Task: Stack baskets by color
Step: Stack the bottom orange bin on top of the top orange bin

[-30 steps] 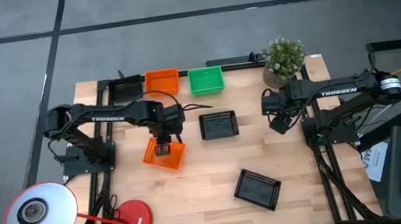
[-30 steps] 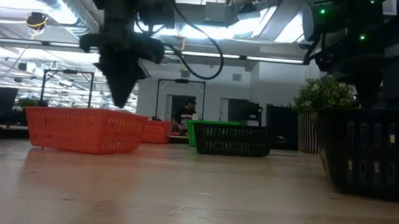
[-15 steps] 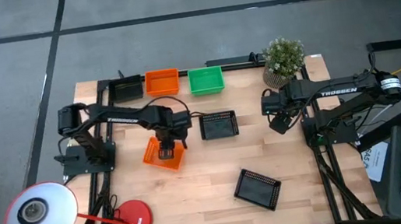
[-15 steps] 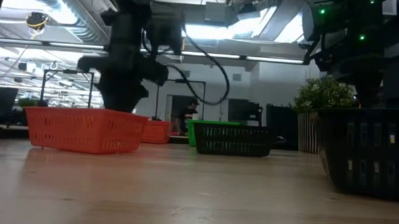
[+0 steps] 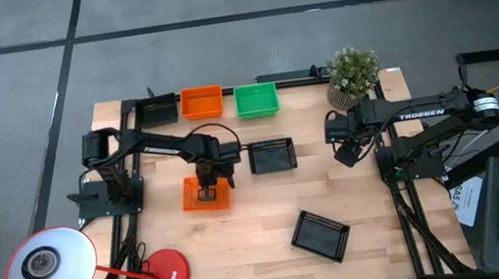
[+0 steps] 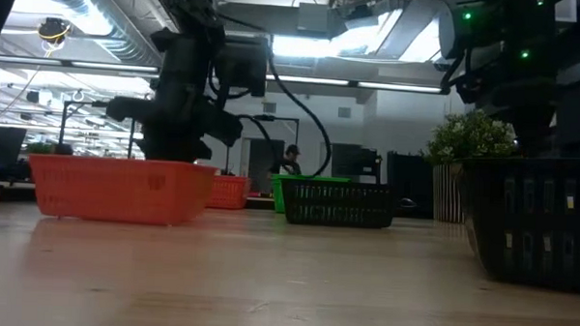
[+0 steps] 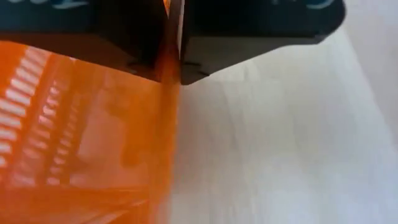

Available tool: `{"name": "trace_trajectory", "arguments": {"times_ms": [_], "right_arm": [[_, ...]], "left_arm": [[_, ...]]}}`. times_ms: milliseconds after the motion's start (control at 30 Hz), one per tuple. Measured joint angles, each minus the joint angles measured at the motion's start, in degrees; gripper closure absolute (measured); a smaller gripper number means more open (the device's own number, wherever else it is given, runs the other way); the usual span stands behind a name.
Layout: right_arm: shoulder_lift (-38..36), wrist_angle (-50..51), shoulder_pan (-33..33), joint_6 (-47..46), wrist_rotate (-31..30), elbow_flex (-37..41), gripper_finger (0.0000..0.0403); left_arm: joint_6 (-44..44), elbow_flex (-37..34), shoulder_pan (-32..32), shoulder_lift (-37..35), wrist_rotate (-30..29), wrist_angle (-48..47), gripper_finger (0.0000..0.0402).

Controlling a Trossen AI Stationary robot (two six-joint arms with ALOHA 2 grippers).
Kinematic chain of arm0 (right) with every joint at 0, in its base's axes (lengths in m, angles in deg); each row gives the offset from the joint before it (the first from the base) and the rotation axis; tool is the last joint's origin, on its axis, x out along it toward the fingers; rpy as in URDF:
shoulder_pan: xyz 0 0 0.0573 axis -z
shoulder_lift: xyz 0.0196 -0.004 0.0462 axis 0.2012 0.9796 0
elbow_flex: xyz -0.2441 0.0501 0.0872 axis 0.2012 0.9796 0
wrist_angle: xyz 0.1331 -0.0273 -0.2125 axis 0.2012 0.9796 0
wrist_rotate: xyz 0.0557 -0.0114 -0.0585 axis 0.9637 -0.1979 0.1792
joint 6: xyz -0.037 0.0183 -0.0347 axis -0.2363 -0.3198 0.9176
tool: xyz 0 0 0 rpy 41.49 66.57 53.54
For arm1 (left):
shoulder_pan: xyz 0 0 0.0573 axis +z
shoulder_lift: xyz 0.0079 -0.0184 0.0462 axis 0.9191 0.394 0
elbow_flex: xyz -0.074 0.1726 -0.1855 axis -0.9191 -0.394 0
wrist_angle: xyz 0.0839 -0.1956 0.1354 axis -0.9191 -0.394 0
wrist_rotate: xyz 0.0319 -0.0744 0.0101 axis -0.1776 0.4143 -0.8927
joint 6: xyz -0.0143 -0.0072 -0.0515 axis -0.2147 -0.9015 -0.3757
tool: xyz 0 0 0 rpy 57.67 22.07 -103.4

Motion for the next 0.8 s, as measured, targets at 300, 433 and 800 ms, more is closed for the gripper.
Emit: {"name": "trace_trajectory", "arguments": {"times_ms": [300, 433, 800], "right_arm": [[0.00, -0.64, 0.00, 1.37, -0.09, -0.02, 0.0229], [0.00, -1.94, 0.00, 1.47, -0.09, -0.02, 0.0229], [0.00, -3.29, 0.00, 1.53, -0.07, -0.04, 0.0229]], "left_arm": [[4.23, 11.30, 1.72, -7.06, -8.12, -13.29, 0.0401], [8.87, 20.58, 6.94, -8.58, -15.58, -13.02, 0.0401], [28.00, 39.11, 30.66, -2.34, -16.21, -9.45, 0.0401]]}}
